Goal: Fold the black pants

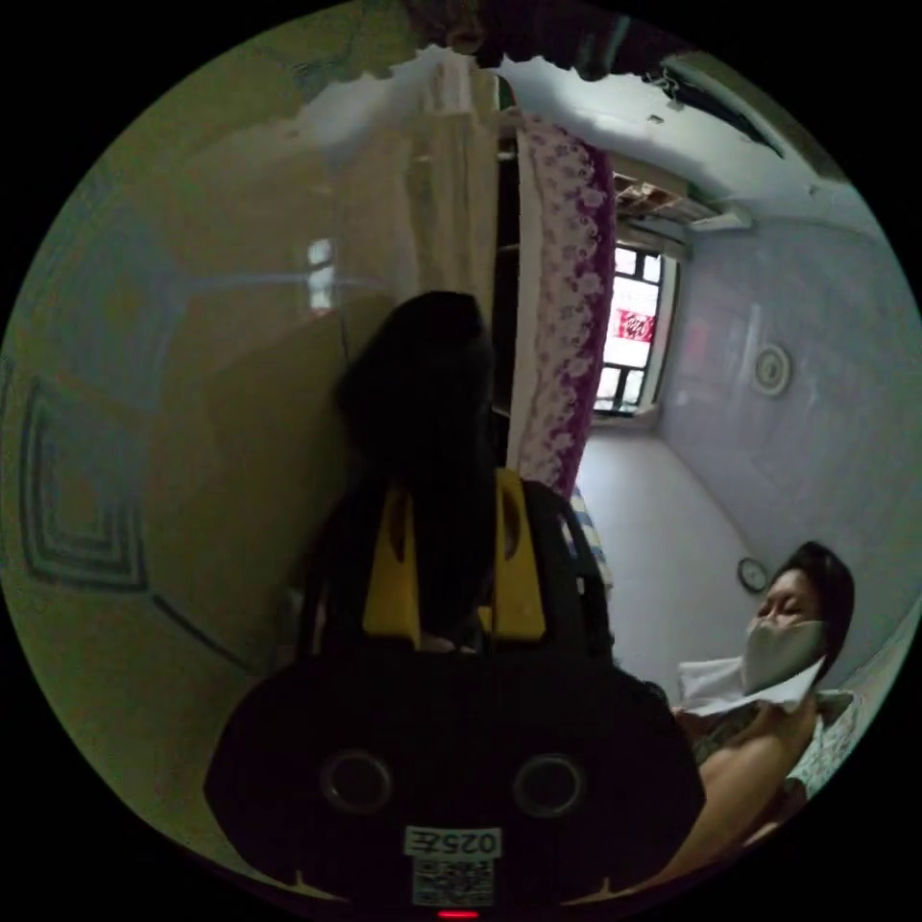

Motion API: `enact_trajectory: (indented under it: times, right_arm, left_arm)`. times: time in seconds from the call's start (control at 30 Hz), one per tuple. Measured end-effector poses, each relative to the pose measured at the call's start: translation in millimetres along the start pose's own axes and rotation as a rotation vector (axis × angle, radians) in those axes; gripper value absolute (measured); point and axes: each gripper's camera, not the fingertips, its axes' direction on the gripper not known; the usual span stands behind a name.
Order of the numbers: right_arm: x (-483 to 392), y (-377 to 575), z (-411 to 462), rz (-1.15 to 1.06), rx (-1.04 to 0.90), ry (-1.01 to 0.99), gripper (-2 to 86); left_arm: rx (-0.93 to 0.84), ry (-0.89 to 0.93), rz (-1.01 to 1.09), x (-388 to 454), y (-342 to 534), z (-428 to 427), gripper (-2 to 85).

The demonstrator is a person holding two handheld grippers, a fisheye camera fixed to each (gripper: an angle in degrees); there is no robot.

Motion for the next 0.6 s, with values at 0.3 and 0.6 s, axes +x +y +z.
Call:
enact_trajectory:
  times: [0.3,0.6]
  right_arm:
    - [79.2,51.6,-164.7,0.435,0.132,0.176,10.9]
    - [174.3,89.9,-286.7,0.788,0.144,0.420,15.6]
  left_arm:
    - [0.121,0.284,-0.053,44.0,-72.6,-41.7,4.6]
    - [0.419,-0.363,0.088,105.5,-144.3,-217.1,3.6]
